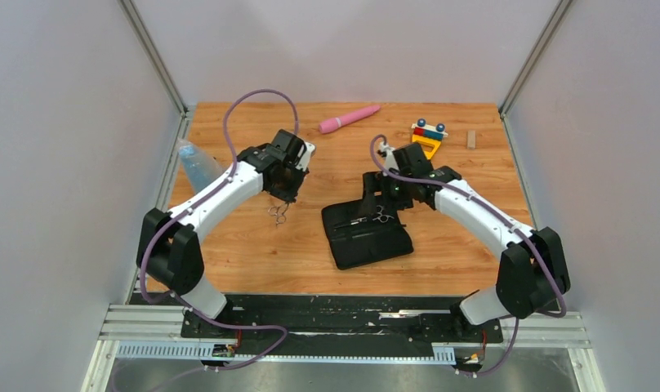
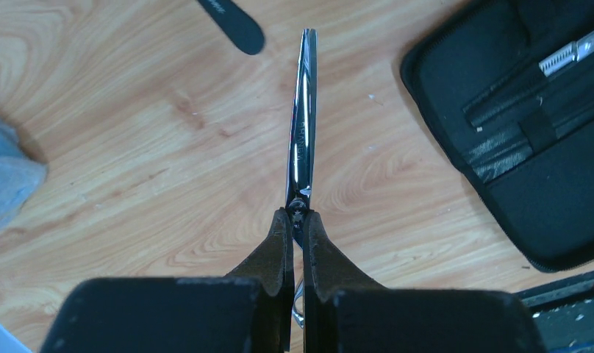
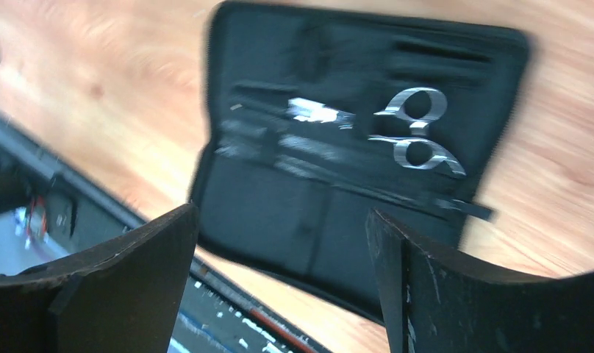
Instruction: Sort the hair-cutting tools
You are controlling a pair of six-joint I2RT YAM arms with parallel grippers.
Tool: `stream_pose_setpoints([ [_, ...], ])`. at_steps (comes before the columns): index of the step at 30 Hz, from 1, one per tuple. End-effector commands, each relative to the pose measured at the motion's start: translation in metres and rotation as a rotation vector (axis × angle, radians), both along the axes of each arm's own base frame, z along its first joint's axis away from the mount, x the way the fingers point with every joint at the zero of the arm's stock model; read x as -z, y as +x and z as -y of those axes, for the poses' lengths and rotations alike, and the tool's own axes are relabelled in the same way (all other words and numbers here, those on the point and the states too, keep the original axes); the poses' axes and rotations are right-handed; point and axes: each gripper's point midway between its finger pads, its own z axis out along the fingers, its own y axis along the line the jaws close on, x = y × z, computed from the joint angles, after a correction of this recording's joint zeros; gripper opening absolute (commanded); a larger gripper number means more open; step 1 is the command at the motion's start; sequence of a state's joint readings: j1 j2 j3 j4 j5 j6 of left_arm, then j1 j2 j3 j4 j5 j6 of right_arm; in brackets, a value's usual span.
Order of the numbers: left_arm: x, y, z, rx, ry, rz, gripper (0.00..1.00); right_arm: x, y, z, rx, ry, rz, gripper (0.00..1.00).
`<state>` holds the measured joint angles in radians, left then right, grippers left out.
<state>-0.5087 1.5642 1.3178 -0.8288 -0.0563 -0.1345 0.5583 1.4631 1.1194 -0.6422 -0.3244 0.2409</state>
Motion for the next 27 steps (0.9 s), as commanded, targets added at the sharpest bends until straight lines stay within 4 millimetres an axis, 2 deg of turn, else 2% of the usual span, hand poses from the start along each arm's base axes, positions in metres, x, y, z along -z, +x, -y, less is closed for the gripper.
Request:
stream_pose_setpoints([
  [1, 0.001, -0.002, 0.023, 0.163, 0.049, -0.005, 0.00, -0.003, 0.046, 0.043, 0.272, 0.004, 0.053, 0.85],
  [5, 0.011, -0.012, 0.039, 0.271, 0.084, -0.052, 0.00, 0.010, 0.081, 0.084, 0.478, 0.000, 0.035, 0.80],
  [9, 0.021, -0.020, 0.051, 0.380, 0.127, -0.093, 0.00, 0.024, 0.101, 0.099, 0.522, -0.001, 0.021, 0.73],
  [12, 0.032, -0.026, 0.060, 0.455, 0.169, -0.136, 0.00, 0.038, 0.110, 0.100, 0.518, -0.014, 0.009, 0.64],
  [16, 0.042, -0.031, 0.068, 0.514, 0.223, -0.172, 0.00, 0.059, 0.112, 0.102, 0.513, -0.033, 0.006, 0.57],
  [27, 0.059, -0.025, 0.087, 0.580, 0.246, -0.198, 0.00, 0.098, 0.111, 0.097, 0.459, -0.060, -0.051, 0.39],
])
